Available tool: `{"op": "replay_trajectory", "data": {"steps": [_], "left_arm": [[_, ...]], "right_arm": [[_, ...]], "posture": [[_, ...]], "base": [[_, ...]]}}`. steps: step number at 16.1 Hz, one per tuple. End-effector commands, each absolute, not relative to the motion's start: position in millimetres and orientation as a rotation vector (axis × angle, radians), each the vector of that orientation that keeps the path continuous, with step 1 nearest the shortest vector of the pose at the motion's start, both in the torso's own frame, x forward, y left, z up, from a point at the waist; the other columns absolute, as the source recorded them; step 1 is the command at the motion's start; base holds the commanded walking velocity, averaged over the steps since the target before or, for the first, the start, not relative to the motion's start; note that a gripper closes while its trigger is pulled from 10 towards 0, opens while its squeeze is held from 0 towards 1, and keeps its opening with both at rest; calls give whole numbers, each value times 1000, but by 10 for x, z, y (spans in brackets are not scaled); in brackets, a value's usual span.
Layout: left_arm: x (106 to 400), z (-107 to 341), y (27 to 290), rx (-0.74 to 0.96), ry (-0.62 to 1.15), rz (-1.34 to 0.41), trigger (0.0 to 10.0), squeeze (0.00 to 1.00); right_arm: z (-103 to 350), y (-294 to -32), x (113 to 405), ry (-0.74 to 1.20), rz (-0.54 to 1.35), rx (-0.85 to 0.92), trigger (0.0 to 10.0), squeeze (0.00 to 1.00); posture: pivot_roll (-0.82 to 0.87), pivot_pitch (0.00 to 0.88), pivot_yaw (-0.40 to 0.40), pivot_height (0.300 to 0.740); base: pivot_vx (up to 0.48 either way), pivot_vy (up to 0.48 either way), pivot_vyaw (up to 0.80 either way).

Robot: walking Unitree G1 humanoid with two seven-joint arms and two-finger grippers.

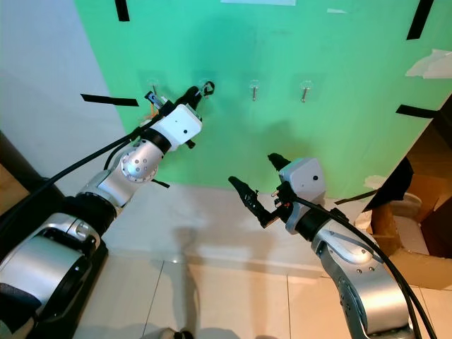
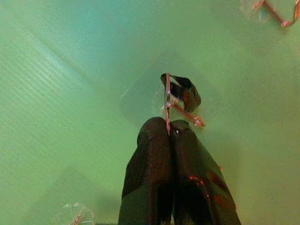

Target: Hang keys on a hook

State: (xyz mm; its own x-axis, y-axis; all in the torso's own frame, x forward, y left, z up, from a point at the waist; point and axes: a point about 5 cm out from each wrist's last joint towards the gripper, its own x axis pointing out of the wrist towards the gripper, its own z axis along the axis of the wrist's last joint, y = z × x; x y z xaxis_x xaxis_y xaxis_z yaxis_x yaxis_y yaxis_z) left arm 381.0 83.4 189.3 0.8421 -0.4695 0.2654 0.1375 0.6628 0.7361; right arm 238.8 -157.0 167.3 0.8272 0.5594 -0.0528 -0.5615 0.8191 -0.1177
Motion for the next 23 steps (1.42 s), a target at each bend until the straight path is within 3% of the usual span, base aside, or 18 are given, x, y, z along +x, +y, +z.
{"op": "replay_trajectory", "data": {"steps": [1, 7, 14, 23], "left_arm": [[3857, 1896, 871, 806, -429, -328, 10000, 0], [3831, 1676, 859, 844, -322, -409, 10000, 0], [3767, 1643, 783, 834, -359, -451, 10000, 0], [3766, 1730, 884, 833, -408, -382, 10000, 0]], "right_arm": [[1717, -1548, 2382, -1, 619, -137, 10000, 0], [1719, -1538, 2369, 2, 640, -138, 10000, 0], [1720, -1545, 2356, 3, 641, -138, 10000, 0], [1734, -1533, 2334, 1, 659, -137, 10000, 0]], "posture": [[-248, 0, 41, 740], [-245, 0, 34, 740], [-248, 0, 31, 740], [-248, 0, 20, 740]], "base": [[0, 0, 0], [0, 0, 0], [0, 0, 0], [0, 0, 0]]}}
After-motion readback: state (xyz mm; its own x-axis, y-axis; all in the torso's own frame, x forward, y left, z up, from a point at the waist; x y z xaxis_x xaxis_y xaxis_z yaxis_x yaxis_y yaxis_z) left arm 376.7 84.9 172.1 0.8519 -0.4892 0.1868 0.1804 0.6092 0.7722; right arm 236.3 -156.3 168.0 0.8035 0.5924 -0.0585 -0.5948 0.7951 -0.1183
